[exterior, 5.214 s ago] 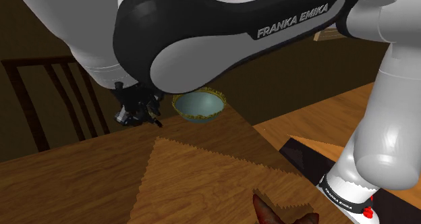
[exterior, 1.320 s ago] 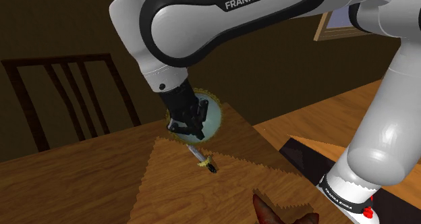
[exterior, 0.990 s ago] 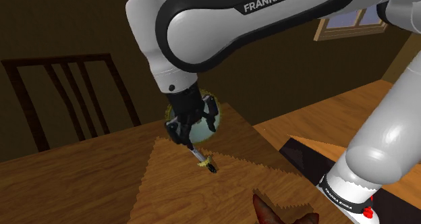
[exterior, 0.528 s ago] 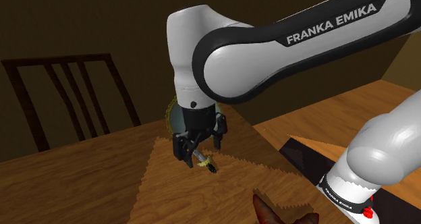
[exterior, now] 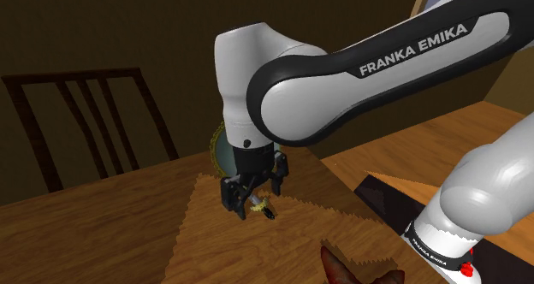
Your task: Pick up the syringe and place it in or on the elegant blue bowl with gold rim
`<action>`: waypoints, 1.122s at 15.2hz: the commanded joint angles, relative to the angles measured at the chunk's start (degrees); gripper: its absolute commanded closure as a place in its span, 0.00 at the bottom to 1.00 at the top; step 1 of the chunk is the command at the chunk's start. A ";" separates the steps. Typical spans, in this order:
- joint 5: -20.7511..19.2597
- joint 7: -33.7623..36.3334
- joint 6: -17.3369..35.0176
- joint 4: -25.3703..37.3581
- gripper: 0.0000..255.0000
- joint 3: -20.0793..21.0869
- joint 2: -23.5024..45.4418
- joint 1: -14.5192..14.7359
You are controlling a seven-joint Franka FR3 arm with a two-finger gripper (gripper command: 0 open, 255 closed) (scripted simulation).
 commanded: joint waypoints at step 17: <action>0.45 -0.30 -4.16 2.57 1.00 -1.23 -1.80 0.22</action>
